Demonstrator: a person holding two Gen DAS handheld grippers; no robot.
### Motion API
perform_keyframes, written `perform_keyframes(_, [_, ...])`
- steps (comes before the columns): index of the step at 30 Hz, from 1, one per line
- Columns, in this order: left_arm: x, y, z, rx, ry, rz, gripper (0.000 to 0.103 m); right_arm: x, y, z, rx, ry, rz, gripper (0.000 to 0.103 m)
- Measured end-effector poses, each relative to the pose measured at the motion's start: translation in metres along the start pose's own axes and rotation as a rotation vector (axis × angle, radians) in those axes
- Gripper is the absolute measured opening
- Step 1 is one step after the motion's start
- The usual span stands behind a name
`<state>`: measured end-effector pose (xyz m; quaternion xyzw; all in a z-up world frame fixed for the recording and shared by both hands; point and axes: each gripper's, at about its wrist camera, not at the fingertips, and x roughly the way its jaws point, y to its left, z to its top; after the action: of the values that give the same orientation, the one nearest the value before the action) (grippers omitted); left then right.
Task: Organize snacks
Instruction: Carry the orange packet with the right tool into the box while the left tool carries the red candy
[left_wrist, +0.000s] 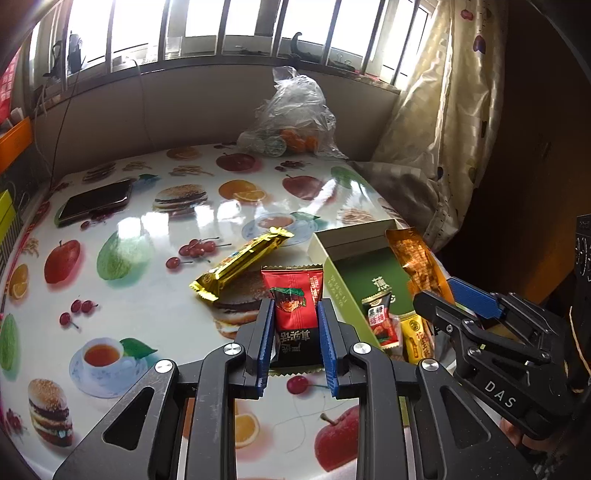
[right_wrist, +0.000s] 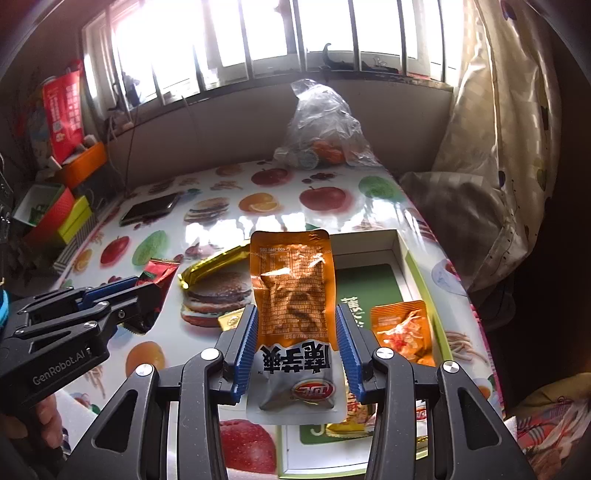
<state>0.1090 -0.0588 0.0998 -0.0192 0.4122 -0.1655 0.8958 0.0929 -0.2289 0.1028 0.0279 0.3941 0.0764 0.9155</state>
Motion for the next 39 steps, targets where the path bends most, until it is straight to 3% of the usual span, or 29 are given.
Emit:
perform_keyframes(12, [0.045, -0.042, 0.023, 0.022, 0.065, -0.125, 0.025, 0.013, -0.051, -0.005, 0.069, 0.044, -0.080, 0.041])
perform_keyframes(27, [0.105, -0.061, 0.028, 0.055, 0.152, -0.110, 0.025, 0.052, -0.075, -0.010, 0.066, 0.115, -0.113, 0.042])
perform_keyframes(39, [0.131, -0.063, 0.029, 0.051, 0.191, -0.114, 0.025, 0.065, -0.073, -0.005, 0.008, 0.107, -0.123, 0.045])
